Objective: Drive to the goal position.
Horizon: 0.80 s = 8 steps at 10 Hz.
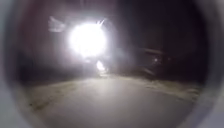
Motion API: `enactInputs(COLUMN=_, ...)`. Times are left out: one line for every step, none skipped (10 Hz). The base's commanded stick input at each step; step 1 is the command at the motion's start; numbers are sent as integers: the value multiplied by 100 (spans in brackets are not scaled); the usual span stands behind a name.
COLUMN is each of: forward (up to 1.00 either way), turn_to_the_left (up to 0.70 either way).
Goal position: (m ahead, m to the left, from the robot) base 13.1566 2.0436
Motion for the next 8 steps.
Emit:
enactInputs(forward=100, turn_to_the_left=6)
enactInputs(forward=100, turn_to_the_left=5)
enactInputs(forward=100, turn_to_the_left=7)
enactInputs(forward=100, turn_to_the_left=10)
enactInputs(forward=100, turn_to_the_left=15)
enactInputs(forward=100, turn_to_the_left=16)
enactInputs(forward=100, turn_to_the_left=12)
enactInputs(forward=100, turn_to_the_left=9)
